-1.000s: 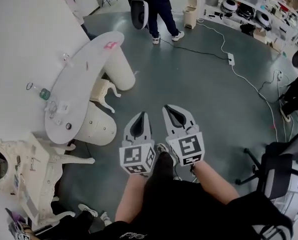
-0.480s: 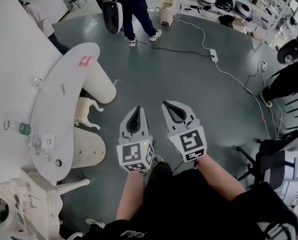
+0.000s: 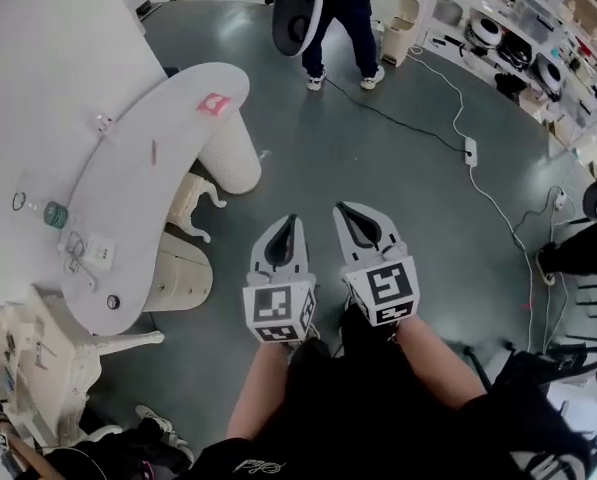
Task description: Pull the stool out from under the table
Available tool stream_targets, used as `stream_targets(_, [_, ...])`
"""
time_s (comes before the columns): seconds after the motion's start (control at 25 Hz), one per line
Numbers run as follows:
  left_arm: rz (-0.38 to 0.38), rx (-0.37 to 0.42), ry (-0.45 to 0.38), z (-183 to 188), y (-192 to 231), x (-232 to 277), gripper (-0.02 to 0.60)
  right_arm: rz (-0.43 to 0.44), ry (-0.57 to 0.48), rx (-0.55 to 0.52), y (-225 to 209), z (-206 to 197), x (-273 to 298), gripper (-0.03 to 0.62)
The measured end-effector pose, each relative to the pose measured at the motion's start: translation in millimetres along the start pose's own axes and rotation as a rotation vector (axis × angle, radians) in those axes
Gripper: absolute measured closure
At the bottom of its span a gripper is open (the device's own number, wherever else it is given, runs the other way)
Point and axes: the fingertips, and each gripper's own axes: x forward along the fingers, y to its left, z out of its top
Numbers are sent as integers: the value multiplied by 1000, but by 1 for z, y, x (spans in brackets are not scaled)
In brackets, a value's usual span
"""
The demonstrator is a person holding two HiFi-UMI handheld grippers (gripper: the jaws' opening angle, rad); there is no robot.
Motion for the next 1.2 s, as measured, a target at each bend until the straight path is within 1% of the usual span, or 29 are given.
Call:
stream_targets(0.16, [133,-9,35,-4,37,25,575,118,-11,-14,-11,2,48,588])
stream_targets(0.24, [196,-8,50,-6,53,36,574,165,-15,-19,-23,2,66,588])
stream_targets(0.36, [262,3,60,-2,71,57,575,174,-24,-8,-58,2,90,588])
stream_targets(0.48, [309,-16,106,-17,71,65,575,166,17,24,-90,-17,97,588])
stream_targets(0.56, [334,-24,132,-27,72,71,574,180,37,40,-101,-30,104,588])
stream_targets(0.68, [374,-18,161,-36,85,80,575,212,59,45,-103,-42,127,588])
stream_targets(0.8, [397,-27,179,-47,104,83,575,235,88,50,-90,-52,151,588])
stream_targets(0.92, [396,-34,179,-50,133,89,575,259,98,29,-64,-54,182,588])
stream_targets(1.08, [366,-27,176,-44,170,88,575,281,102,31,-30,-38,223,588])
stream_targets(1.2, [348,-21,169,-37,194,85,574,269,87,24,-17,-20,245,588])
